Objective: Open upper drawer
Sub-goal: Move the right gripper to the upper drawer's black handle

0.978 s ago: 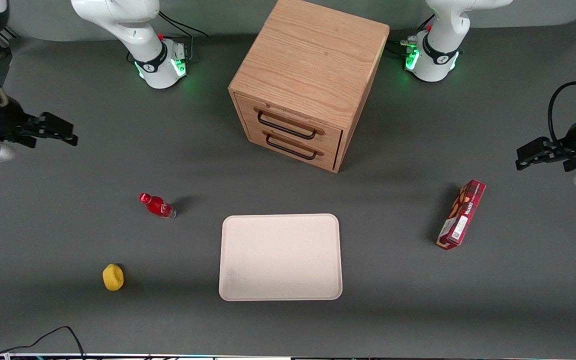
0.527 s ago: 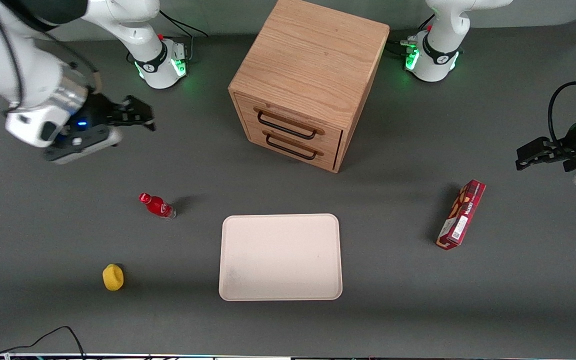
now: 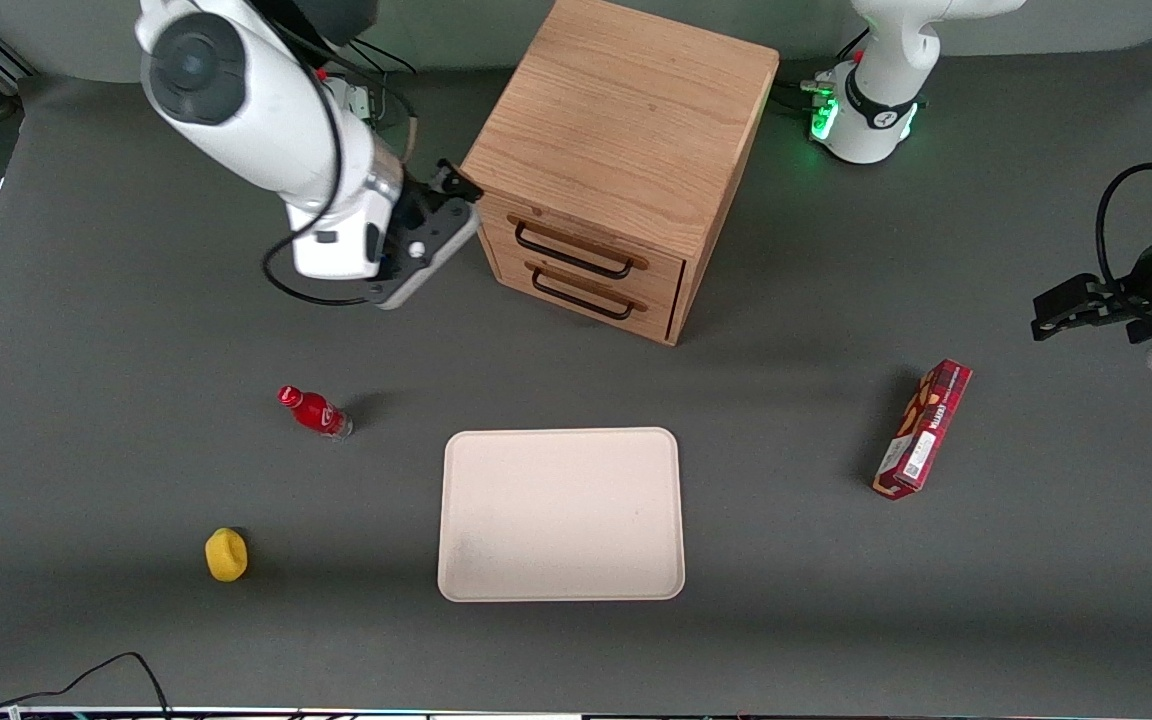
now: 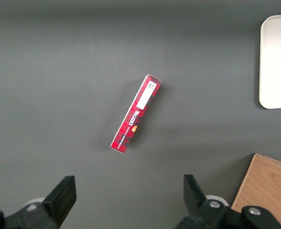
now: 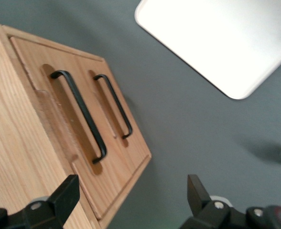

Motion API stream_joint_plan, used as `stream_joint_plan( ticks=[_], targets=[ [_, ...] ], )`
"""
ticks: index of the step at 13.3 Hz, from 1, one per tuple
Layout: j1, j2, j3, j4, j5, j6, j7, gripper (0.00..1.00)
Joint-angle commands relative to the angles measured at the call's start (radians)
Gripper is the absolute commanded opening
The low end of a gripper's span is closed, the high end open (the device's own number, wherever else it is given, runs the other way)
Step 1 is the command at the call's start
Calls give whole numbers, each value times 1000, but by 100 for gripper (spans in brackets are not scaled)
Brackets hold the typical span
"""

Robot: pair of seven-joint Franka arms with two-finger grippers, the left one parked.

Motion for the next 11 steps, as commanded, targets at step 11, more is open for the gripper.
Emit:
stream_joint_plan(
  ticks=[11],
  targets=[
    [52, 193, 120, -13, -153, 217, -228, 100]
  ],
)
